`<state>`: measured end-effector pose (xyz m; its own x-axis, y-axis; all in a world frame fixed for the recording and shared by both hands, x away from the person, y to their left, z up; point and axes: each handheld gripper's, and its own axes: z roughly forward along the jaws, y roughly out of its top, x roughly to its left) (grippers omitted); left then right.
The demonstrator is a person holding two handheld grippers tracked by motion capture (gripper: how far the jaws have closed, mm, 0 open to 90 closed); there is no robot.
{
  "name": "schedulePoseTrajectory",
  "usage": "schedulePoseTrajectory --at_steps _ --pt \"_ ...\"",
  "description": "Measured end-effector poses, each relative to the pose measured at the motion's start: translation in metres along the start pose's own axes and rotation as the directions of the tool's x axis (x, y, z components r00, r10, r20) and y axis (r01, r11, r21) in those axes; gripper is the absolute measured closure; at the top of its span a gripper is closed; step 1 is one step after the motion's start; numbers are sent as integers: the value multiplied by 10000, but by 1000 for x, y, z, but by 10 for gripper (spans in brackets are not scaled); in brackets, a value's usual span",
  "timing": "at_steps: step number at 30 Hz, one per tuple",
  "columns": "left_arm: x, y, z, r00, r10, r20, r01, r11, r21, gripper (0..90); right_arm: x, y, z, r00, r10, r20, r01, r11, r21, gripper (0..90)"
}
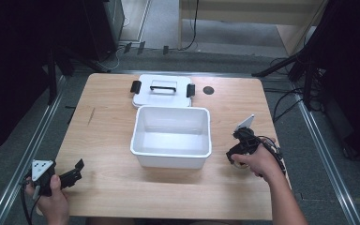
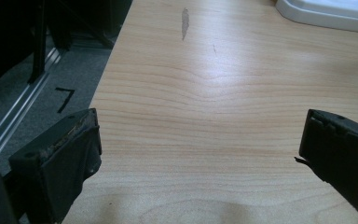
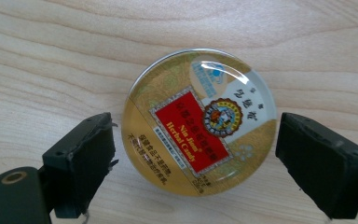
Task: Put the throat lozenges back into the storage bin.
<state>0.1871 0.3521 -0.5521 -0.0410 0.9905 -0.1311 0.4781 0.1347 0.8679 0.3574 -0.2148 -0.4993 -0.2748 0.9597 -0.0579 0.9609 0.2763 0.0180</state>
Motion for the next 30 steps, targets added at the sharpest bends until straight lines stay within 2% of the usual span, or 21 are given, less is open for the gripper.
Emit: schedulePoseTrajectory --at_steps 5,7,14,20,25,27,30 --pt "0 0 1 10000 -40 62 40 10000 30 0 4 2 5 10000 35 25 -35 9999 164 144" --pt "1 0 1 10000 -61 74 60 10000 61 0 4 2 6 10000 8 94 -10 9998 220 192" --pt "1 0 1 9999 -86 96 86 9999 84 0 6 2 4 9995 -240 -191 243 9996 143 203" --pt "1 0 1 9999 -80 97 79 9999 75 0 6 -1 -10 9979 -576 -310 572 9982 -154 203" --pt "1 0 1 9999 -86 120 85 9999 68 0 7 -4 -27 9933 -1134 -238 1123 9927 -444 203" --pt "1 0 1 9999 -84 123 84 9999 73 0 8 -4 -35 9925 -1181 -309 1161 9915 -590 203" --pt "2 0 1 9997 -151 205 149 9999 78 0 11 -5 -47 9878 -1505 -398 1469 9857 -824 203"
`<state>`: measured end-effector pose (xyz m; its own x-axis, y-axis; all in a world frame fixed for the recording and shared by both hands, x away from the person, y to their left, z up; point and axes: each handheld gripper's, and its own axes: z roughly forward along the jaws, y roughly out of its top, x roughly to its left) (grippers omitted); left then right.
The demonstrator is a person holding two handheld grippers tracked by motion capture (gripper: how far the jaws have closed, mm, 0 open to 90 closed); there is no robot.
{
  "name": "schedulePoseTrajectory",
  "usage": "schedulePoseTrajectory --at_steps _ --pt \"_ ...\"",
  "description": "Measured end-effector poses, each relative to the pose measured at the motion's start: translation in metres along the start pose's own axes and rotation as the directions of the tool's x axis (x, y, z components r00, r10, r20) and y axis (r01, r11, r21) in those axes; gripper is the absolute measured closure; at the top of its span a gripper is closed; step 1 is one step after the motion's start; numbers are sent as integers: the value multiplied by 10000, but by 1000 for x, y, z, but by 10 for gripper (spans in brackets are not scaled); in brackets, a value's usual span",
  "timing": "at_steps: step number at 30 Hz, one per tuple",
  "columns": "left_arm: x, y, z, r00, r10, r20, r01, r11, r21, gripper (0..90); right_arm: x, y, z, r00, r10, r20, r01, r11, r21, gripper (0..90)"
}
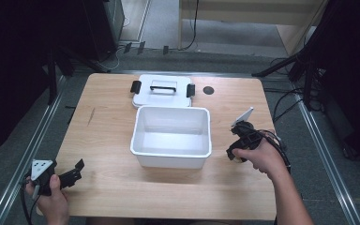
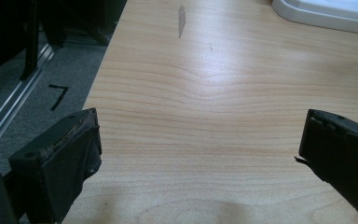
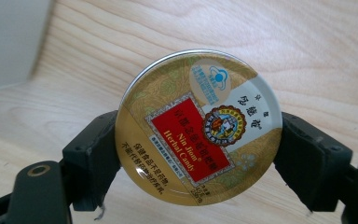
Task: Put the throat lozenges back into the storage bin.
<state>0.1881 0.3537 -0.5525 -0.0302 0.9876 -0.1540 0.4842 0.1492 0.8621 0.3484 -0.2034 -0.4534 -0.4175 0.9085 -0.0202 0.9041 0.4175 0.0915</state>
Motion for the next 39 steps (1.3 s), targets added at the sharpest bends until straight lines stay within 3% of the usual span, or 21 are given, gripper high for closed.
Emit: schedulePoseTrajectory --at_steps 15,26,39 --pt "1 0 1 9999 -135 24 135 9999 -23 0 15 7 -38 9947 -1029 -78 1026 9942 -321 203" --pt "1 0 1 9999 -154 13 154 9999 -35 0 25 13 -59 9775 -2105 133 2109 9758 -571 203" --pt "1 0 1 10000 -74 37 74 9999 70 0 42 18 -77 9630 -2673 334 2692 9601 -758 203"
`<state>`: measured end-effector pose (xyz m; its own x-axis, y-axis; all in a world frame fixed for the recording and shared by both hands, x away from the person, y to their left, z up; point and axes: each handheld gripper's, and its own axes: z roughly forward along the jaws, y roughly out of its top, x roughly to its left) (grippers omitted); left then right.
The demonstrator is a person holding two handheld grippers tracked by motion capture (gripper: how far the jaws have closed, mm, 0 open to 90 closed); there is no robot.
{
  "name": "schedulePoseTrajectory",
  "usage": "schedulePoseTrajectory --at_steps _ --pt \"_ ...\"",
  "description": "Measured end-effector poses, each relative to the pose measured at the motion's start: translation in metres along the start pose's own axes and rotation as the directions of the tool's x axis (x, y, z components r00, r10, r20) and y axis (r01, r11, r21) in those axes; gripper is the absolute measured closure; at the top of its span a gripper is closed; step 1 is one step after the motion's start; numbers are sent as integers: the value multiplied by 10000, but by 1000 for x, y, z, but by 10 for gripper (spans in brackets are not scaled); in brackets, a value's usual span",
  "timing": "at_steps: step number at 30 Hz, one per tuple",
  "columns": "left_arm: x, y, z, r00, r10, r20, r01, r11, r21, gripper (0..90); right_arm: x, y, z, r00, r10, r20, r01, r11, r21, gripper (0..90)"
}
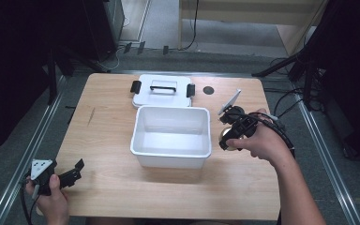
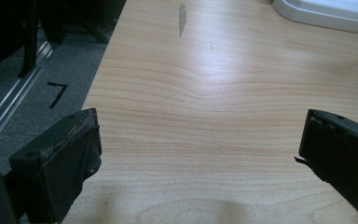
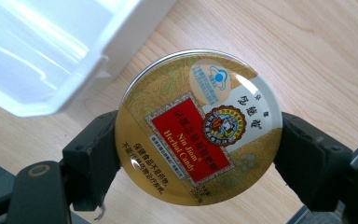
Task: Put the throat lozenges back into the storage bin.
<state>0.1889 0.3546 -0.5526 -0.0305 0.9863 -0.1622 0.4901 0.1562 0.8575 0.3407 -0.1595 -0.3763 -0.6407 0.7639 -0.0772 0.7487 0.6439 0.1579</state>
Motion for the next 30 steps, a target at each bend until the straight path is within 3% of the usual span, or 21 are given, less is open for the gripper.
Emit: schedulePoseTrajectory --at_steps 15,30 --pt "0 0 0 10000 -11 4 11 10000 15 0 21 19 -16 9965 -823 138 825 9965 -151 203" --pt "0 0 1 10000 -47 62 47 10000 33 0 43 40 -19 9890 -1472 134 1475 9888 -225 203"
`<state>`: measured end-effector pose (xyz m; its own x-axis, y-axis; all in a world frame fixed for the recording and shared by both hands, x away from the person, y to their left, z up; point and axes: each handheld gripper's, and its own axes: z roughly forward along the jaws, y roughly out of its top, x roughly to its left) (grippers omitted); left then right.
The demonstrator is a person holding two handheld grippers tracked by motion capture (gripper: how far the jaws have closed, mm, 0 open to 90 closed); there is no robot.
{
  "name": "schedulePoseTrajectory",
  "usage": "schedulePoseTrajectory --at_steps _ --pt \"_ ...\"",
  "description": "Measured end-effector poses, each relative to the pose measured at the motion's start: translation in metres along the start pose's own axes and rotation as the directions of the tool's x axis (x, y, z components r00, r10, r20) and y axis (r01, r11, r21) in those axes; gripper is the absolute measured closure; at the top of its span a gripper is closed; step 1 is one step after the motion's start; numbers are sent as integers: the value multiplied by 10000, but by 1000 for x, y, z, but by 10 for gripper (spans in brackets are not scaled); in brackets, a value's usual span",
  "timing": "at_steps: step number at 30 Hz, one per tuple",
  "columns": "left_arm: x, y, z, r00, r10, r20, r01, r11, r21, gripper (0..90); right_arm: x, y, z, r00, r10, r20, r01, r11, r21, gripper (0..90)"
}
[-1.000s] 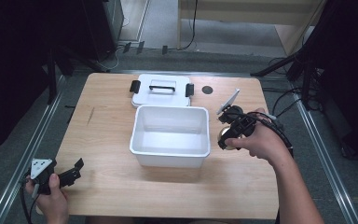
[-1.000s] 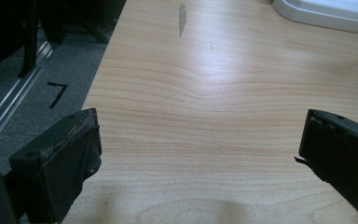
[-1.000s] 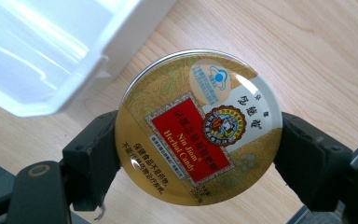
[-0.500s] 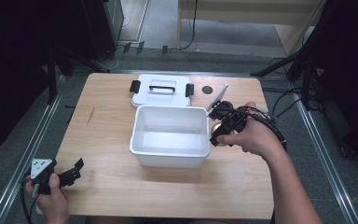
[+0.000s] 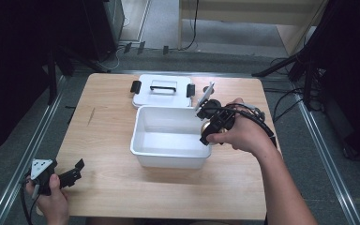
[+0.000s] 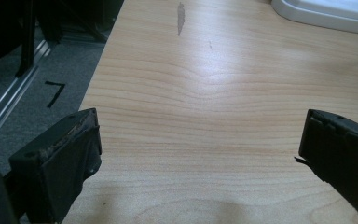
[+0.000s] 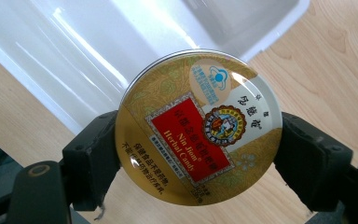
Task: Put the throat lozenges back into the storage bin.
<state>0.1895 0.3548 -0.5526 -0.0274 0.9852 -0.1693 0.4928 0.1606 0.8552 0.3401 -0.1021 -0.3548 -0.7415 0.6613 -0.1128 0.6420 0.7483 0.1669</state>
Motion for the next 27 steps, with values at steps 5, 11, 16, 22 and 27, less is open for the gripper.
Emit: schedulePoseTrajectory --at_steps 5,11,16,22,27 --pt "0 0 0 10000 -4 -2 4 10000 5 0 4 5 2 9991 -408 -67 406 9988 -282 202" --pt "0 0 0 10000 -27 4 27 10000 -11 0 9 9 8 9941 -1075 -133 1065 9925 -595 202" --pt "0 0 0 10000 -27 7 27 10000 2 0 14 12 12 9848 -1734 -56 1724 9818 -796 202" --pt "0 0 0 10000 -29 23 29 10000 -9 0 18 14 19 9580 -2862 167 2862 9517 -1114 202" --pt "0 0 0 10000 -27 23 27 10000 -1 0 23 14 28 9199 -3878 579 3920 9129 -1137 202"
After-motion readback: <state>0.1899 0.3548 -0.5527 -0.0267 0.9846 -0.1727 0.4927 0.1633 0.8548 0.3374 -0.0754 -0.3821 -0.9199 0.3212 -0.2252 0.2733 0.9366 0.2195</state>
